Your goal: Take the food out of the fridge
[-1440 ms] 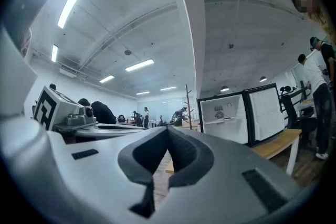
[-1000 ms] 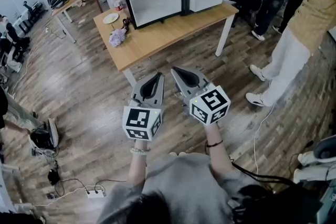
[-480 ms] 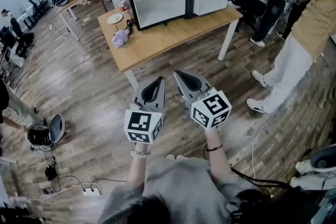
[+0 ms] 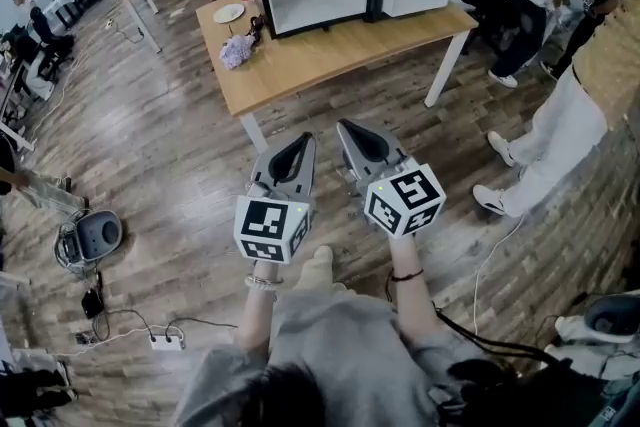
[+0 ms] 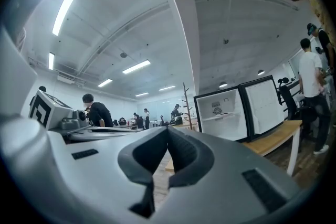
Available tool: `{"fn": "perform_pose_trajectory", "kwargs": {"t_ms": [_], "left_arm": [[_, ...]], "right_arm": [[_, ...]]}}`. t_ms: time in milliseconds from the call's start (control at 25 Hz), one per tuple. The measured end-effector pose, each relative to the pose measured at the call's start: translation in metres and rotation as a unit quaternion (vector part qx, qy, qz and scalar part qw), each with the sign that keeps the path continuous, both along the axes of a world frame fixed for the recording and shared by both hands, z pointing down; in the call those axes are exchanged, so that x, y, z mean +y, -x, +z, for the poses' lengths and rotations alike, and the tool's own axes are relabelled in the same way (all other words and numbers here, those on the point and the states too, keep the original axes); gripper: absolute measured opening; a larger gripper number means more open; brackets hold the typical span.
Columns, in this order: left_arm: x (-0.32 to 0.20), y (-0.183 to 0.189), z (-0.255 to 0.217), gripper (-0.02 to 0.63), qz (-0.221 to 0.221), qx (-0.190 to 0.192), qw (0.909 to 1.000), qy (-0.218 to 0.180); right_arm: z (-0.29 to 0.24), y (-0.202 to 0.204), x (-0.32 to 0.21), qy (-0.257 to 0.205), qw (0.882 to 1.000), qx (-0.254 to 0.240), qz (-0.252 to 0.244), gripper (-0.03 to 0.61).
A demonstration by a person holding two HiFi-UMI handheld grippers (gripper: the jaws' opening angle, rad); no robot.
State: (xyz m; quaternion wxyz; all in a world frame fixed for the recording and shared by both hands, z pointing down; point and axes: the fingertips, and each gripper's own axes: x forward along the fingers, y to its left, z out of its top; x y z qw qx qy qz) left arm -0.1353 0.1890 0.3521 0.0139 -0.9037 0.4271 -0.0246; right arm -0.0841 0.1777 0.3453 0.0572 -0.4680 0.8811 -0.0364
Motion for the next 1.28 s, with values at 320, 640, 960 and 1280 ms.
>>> {"fn": "perform_pose_trajectory", "kwargs": {"t_ms": [320,640,960,1280], "left_arm": [[-0.048,-0.012,0.003,0.008,0.016,0.001,0.9999,-0.002],[-0.118,-0.018,-0.004,0.008,0.039,0.005,0.9992,-0.008],[-0.172,-0.024,-0.004,0.008,0.051,0.007,0.9986,-0.01],[-0.221,-0.027,0.005,0.008,0.036,0.012,0.9993,0.001]], "right_arm": [[0.003,-0.009,-0.045,-0.002,1.0,0.008,0.011,0.008],[-0.002,-0.015,-0.11,-0.005,0.999,0.013,0.031,0.008],[0.0,-0.018,-0.167,-0.002,0.999,0.018,0.041,0.008],[0.013,-0.024,-0.22,0.013,0.999,0.022,0.03,0.008]]}}
